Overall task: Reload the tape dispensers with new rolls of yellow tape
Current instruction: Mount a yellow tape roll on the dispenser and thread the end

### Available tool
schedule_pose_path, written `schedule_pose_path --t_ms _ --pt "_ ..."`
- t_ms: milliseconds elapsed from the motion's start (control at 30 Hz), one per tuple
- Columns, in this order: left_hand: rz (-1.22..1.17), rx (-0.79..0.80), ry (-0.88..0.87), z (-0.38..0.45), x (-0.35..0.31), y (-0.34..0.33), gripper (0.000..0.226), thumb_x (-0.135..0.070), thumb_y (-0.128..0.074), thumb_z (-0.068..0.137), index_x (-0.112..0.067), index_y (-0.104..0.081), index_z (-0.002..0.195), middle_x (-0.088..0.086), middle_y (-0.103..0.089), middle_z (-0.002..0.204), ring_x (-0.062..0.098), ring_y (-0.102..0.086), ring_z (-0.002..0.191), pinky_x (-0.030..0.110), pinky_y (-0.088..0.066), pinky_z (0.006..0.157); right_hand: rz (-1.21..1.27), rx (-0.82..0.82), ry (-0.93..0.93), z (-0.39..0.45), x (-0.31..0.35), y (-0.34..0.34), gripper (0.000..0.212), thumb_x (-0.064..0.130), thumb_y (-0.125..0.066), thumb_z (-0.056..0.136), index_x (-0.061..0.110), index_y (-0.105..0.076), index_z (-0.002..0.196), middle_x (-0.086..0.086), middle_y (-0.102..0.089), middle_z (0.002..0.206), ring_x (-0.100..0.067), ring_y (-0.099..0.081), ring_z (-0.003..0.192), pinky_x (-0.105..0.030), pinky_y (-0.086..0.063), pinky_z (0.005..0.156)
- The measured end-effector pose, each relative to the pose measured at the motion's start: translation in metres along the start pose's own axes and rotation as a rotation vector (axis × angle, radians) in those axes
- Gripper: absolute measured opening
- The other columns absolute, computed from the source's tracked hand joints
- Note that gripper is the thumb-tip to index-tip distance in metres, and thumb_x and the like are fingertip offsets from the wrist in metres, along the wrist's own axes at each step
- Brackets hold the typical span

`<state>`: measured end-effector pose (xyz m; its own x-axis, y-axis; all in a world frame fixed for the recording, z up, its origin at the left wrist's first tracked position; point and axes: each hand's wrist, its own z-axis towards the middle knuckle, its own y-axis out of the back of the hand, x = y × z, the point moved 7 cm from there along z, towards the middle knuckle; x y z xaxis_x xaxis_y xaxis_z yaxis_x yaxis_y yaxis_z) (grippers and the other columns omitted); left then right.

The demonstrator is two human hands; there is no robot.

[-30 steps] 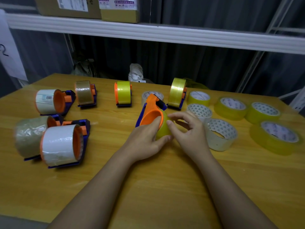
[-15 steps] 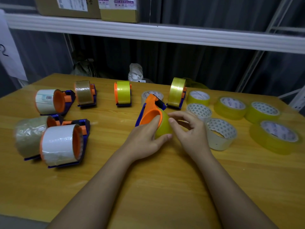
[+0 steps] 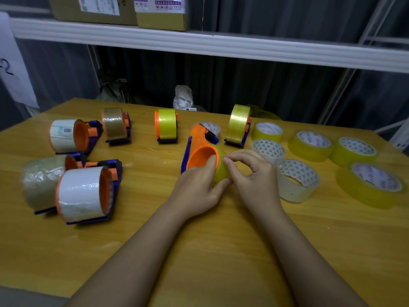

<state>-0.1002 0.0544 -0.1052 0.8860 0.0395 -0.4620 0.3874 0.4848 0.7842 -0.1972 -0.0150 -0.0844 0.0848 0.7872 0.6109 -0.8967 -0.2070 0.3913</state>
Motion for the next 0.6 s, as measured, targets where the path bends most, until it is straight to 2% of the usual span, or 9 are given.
schedule_pose_path --t_ms 133,267,400,600 --pt "0.041 -0.008 -0.008 0.0 -0.001 0.0 0.036 -0.035 -0.055 0.092 -0.015 -0.043 0.119 -0.015 -0.041 0.063 0.003 -0.043 0.054 0.019 -0.023 0.047 -0.007 0.018 -0.014 0.0 0.001 -0.004 0.004 0.01 -0.067 0.087 0.014 -0.069 0.087 0.006 -0.063 0.087 -0.004 -0.057 0.086 -0.014 -0.047 0.074" --pt "0.06 -0.014 -0.003 0.0 -0.001 0.0 0.033 -0.034 -0.056 0.092 -0.015 -0.043 0.116 -0.016 -0.038 0.062 0.002 -0.039 0.053 0.019 -0.021 0.047 0.014 0.027 -0.073 0.001 -0.001 -0.007 0.012 0.007 -0.065 0.087 0.019 -0.064 0.084 0.008 -0.06 0.086 -0.002 -0.056 0.086 -0.008 -0.044 0.074" --pt "0.047 -0.018 -0.005 0.001 -0.001 -0.002 0.032 -0.04 -0.055 0.092 -0.017 -0.044 0.111 -0.015 -0.041 0.064 0.002 -0.041 0.055 0.019 -0.023 0.048 0.154 0.019 -0.226 0.001 -0.012 -0.006 0.014 0.007 -0.064 0.089 0.02 -0.063 0.085 0.012 -0.06 0.086 0.002 -0.058 0.085 -0.012 -0.049 0.074" --pt "-0.015 -0.023 0.004 0.002 0.0 -0.001 0.03 -0.042 -0.055 0.091 -0.02 -0.044 0.108 -0.012 -0.046 0.064 0.003 -0.045 0.052 0.015 -0.029 0.046 0.304 0.016 -0.338 0.0 -0.017 -0.004 0.014 0.009 -0.061 0.092 0.02 -0.066 0.086 0.006 -0.065 0.088 0.007 -0.059 0.081 -0.008 -0.046 0.071"
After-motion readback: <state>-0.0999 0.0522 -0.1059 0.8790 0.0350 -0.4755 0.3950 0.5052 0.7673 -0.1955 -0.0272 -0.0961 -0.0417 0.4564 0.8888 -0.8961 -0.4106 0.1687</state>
